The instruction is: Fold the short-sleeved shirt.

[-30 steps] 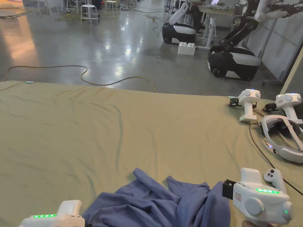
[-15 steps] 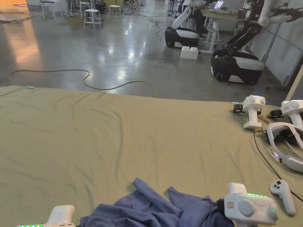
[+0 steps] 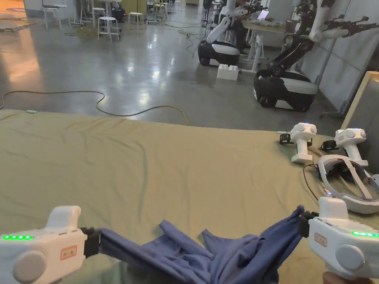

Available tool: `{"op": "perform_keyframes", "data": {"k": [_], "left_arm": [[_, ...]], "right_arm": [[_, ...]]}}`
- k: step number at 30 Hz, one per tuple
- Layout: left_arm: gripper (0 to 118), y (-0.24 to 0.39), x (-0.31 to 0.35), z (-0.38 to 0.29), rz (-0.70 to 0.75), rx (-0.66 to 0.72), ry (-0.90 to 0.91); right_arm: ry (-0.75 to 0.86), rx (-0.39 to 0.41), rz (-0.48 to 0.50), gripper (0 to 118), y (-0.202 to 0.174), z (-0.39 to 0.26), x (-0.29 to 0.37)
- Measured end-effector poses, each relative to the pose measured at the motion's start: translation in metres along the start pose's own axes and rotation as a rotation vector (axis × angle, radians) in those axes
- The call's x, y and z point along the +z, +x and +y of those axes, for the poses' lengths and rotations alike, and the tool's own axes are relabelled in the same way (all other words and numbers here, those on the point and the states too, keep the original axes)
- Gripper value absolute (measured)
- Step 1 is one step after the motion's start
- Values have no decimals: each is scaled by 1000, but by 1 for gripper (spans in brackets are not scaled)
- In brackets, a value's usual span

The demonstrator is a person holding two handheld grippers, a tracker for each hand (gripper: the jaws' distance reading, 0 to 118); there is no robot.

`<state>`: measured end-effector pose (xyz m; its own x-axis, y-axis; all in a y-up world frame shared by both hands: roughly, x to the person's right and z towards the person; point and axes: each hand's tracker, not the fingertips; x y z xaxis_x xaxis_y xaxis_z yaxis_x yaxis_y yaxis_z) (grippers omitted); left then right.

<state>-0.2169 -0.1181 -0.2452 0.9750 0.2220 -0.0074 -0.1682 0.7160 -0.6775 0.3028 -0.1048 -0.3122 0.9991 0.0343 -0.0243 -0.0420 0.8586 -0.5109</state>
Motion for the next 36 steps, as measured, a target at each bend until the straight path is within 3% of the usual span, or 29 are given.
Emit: {"op": "perform_keyframes", "data": {"k": [6,15,26,36], "left_arm": [[8,-4,45,57,12,-16,109],[8,-11,88,143,68,-24,262],[8,-8,84,236,113,-52,340],[8,-6,102,316,153,-93,439]], "right_arm": [[150,57,-61,2,3,50,54],[293,26,-70,2,3,117,88],[373,-9,-88,2,-13,204,78],[466,31,-135,2,-29,299,73]]}}
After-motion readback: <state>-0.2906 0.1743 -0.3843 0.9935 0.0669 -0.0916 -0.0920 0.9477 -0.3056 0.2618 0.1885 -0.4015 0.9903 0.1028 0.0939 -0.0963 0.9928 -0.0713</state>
